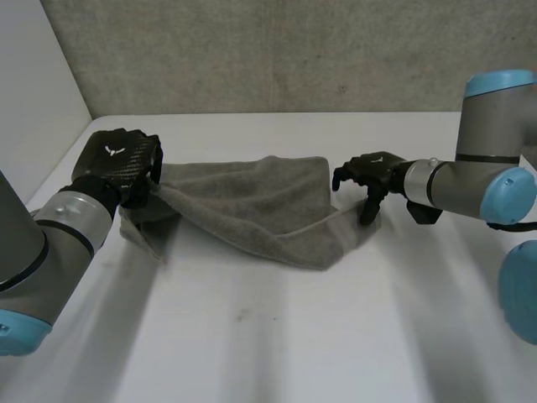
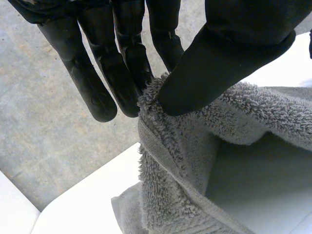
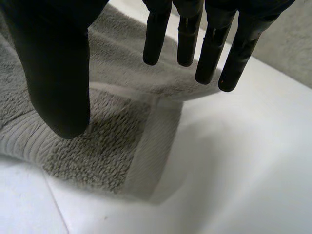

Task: Fold the towel.

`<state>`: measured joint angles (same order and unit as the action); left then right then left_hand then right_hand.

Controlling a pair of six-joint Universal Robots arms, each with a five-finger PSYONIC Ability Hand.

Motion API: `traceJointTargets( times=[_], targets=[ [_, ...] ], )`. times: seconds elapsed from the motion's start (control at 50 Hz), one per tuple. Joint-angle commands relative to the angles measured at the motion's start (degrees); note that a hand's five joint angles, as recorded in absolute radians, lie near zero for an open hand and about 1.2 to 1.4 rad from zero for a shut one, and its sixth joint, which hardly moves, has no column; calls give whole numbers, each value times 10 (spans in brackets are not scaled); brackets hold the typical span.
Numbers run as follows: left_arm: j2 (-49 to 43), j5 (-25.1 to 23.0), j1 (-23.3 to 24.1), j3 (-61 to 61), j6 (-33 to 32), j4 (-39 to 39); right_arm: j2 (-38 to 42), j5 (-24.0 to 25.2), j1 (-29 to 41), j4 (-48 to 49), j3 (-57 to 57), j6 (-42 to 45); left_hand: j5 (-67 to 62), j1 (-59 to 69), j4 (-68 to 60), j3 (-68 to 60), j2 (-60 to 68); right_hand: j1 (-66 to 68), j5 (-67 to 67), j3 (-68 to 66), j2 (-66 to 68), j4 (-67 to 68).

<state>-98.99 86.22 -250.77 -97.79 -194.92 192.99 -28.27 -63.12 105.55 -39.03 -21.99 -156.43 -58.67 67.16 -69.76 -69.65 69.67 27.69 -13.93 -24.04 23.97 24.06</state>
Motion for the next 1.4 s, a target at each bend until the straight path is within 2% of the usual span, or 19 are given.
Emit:
traceJointTargets(
  times=[0.02, 0.12, 0.22, 0.26, 0.28, 0.32, 0.38, 0.5, 0.54, 0.6, 0.64, 0.66, 0.7, 0.76, 0.86, 0.92, 0.96, 1.14, 1.4],
  targets=[
    [-3, 0, -2, -1, 1, 0, 8, -5, 11, -4, -7, -3, -113, 128, -102, -103, 103, 27, -65, -64, 65, 64],
    [-3, 0, -3, -5, 1, 0, 24, -7, 16, -3, -7, -3, -113, 128, -102, -103, 103, 76, -114, -113, 113, 113],
    [-4, 0, -6, -13, 1, 5, 36, -9, 23, -3, -3, -3, -113, 128, -102, -103, 103, 187, -225, -224, 224, 224],
    [-8, 0, -9, -18, 1, 12, 40, -9, 24, -3, -2, -4, -113, 128, -102, -103, 103, 343, -380, -379, 380, 379],
    [-8, 0, -9, -18, 1, 12, 40, -9, 24, -3, -2, -4, -113, 128, -102, -103, 103, 344, -381, -380, 381, 380],
    [-14, 1, -9, -25, 0, 21, 34, -10, 27, -4, 0, -4, -113, 128, -102, -103, 103, 522, -560, -559, 560, 559],
    [-19, 0, -9, -28, 0, 27, 27, -9, 28, -3, 2, -8, -113, 128, -102, -103, 103, 523, -561, -560, 560, 559],
    [-48, 0, -11, -28, 0, 39, -44, -10, 11, 2, -17, -23, -113, 128, -102, -103, 103, 523, -561, -560, 560, 559],
    [-66, 0, -12, -26, 0, 39, -91, -6, -14, 7, -62, -35, -113, 128, -102, -103, 103, 523, -561, -560, 560, 559],
    [-75, 0, -13, -24, 0, 39, -122, -3, -25, 16, -92, -35, -113, 128, -102, -103, 103, 523, -561, -560, 560, 559],
    [-91, 0, -15, -21, 0, 39, -185, -2, -46, 59, -170, -35, -107, 122, -96, -97, 97, 523, -561, -560, 560, 559],
    [-91, 0, -15, -21, 0, 39, -186, -2, -46, 59, -170, -35, -107, 122, -96, -97, 97, 523, -561, -560, 560, 559],
    [-105, 0, -21, -17, 0, 40, -247, 6, -70, 115, -256, -36, -18, 33, -7, -8, 8, 523, -561, -560, 560, 559],
    [-111, 0, -23, -14, 0, 41, -281, 12, -82, 143, -299, -39, 18, -3, 29, 27, -28, 523, -561, -560, 560, 559],
    [-135, 0, -25, -6, 1, 42, -378, 19, -112, 250, -453, -41, 209, -194, 220, 219, -219, 523, -561, -560, 560, 559],
    [-137, 0, -26, -6, 0, 42, -398, 19, -120, 277, -486, -41, 245, -230, 256, 255, -255, 523, -561, -560, 560, 559],
    [-139, -1, -28, -11, 1, 41, -440, 20, -133, 321, -544, -51, 270, -255, 281, 280, -280, 523, -561, -560, 560, 559],
    [-123, 1, -28, -32, 3, 31, -487, 24, -167, 372, -637, -77, 270, -255, 281, 280, -280, 523, -561, -560, 560, 559],
    [-77, 2, -19, -71, 20, 13, -488, 41, -182, 377, -662, -72, 278, -263, 289, 288, -288, 523, -561, -560, 560, 559]
  ],
)
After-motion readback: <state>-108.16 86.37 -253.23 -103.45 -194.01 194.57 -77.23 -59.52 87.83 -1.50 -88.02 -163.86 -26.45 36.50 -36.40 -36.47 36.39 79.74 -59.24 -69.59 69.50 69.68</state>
